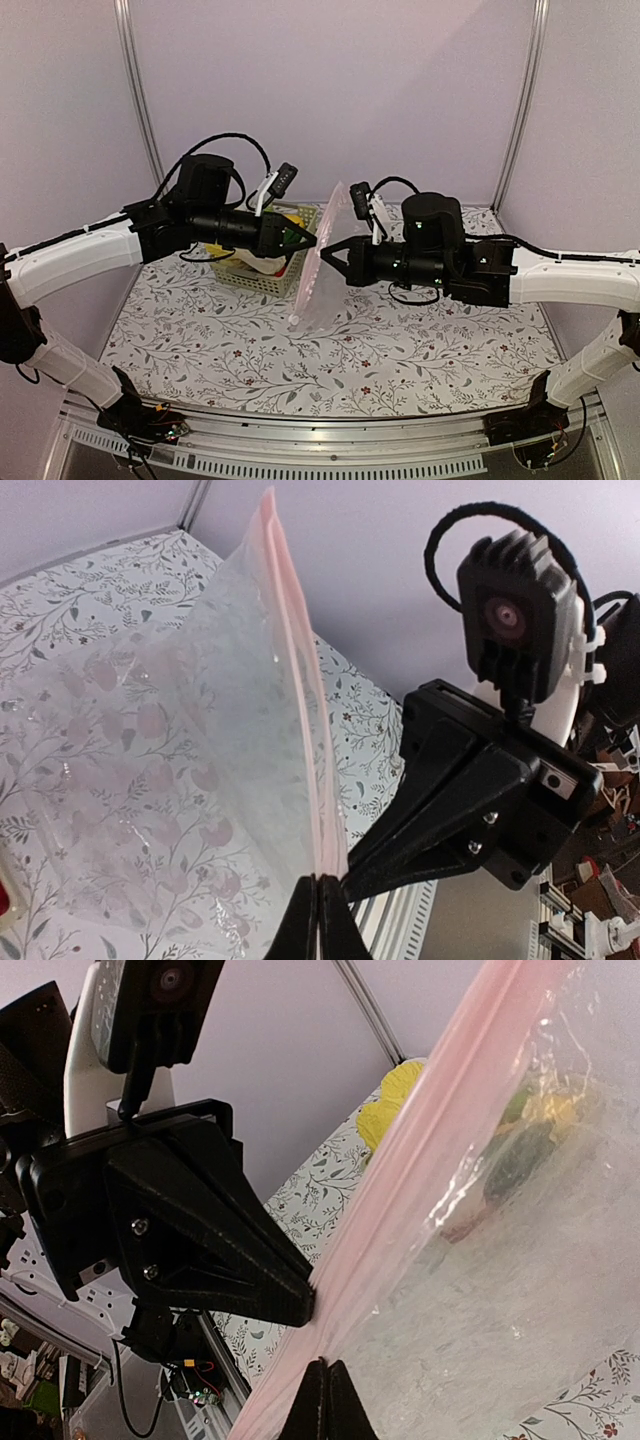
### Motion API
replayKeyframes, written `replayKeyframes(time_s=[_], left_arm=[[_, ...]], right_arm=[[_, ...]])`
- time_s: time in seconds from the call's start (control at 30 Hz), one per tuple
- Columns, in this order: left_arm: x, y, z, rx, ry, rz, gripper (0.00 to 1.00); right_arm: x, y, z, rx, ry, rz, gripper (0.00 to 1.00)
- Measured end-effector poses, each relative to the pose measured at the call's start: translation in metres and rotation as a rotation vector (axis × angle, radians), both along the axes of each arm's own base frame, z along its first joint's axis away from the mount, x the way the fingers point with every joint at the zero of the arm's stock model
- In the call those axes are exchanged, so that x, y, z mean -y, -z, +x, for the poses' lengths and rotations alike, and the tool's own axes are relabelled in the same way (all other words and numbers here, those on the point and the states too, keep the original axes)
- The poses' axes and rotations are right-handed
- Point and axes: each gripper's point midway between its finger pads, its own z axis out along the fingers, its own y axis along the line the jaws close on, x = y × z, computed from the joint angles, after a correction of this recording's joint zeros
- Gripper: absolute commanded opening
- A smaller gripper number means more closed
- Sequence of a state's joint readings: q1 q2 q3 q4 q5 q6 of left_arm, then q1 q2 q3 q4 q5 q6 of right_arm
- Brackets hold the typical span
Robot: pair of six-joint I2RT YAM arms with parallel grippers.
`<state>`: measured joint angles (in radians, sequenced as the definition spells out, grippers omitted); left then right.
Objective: Place the food in the zip-top bag and seal the zipper
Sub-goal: Open the zipper food storage bag at the center of the board.
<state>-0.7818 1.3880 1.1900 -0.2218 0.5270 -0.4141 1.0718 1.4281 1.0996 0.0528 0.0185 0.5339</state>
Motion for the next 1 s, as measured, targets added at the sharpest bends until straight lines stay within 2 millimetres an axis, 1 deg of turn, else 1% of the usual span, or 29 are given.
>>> replayKeyframes(time_s=[0.13,0.23,0.37,0.47,0.63,0.73,0.83,0.9,0.93,0.97,1.0], left_arm=[[-0.001,0.001,0.002,0.003,-0.009,0.005,0.0],[-0.006,0.008,0.009,0.011,-0.057,0.046,0.0],[-0.023,0.023,0.028,0.044,-0.188,0.158,0.0],[-0.037,0.028,0.04,0.077,-0.273,0.225,0.0],[-0.053,0.025,0.048,0.128,-0.355,0.272,0.0],[-0.06,0.022,0.051,0.158,-0.395,0.294,0.0],[-0.062,0.023,0.051,0.17,-0.409,0.312,0.0],[-0.06,0.023,0.049,0.177,-0.406,0.316,0.0],[-0.059,0.023,0.048,0.18,-0.402,0.315,0.0],[-0.057,0.022,0.047,0.181,-0.395,0.31,0.0],[-0.055,0.021,0.045,0.18,-0.386,0.303,0.0]], right_arm=[[0.0,0.0,0.0,0.0,0.0,0.0,0.0],[0.0,0.0,0.0,0.0,0.001,-0.001,0.0],[0.004,0.0,-0.001,0.001,0.004,-0.006,0.0],[0.011,-0.003,-0.001,0.005,0.015,-0.01,0.0],[0.022,-0.007,-0.001,0.011,0.04,-0.016,0.0],[0.027,-0.002,-0.001,0.006,0.058,-0.038,0.0],[0.032,0.002,0.0,-0.001,0.072,-0.062,0.01],[0.035,0.003,-0.001,-0.004,0.08,-0.074,0.08],[0.037,0.004,-0.001,-0.005,0.081,-0.08,0.16],[0.039,0.004,-0.002,-0.006,0.083,-0.087,0.27],[0.041,0.004,-0.002,-0.007,0.085,-0.094,0.4]])
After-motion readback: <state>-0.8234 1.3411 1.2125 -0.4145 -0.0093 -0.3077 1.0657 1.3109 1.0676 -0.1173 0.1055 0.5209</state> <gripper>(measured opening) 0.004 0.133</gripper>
